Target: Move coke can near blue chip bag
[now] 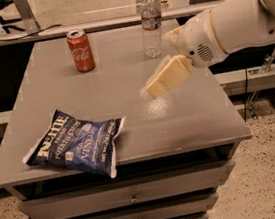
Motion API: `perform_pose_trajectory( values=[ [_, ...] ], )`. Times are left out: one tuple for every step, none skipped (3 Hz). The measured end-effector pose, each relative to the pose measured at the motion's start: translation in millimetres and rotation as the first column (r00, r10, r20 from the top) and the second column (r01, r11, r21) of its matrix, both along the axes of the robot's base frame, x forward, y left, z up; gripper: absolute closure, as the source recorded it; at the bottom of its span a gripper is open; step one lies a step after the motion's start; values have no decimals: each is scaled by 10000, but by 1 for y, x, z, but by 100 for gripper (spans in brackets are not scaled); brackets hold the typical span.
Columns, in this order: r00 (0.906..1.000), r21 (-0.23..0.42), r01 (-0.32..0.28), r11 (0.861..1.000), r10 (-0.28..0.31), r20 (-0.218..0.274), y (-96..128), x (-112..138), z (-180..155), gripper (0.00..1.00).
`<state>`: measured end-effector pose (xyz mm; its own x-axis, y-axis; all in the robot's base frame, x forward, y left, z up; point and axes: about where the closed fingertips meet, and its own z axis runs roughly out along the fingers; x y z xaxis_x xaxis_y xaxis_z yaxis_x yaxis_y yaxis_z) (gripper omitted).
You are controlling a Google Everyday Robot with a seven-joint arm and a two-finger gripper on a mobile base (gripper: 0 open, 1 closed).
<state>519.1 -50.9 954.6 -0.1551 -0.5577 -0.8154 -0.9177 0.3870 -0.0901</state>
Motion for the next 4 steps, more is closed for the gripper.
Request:
perform_pose_trajectory(
  values=[
    [10000,-29,-1,10000,1,-3,-1,0,0,0],
    [9997,119,-185,9998,183,160,3,0,4,0],
    [9966,1065,-479,9932,404,716,24,22,0,0],
    [9847,2257,-590,9724,196,1731,55,76,2,0]
  ],
)
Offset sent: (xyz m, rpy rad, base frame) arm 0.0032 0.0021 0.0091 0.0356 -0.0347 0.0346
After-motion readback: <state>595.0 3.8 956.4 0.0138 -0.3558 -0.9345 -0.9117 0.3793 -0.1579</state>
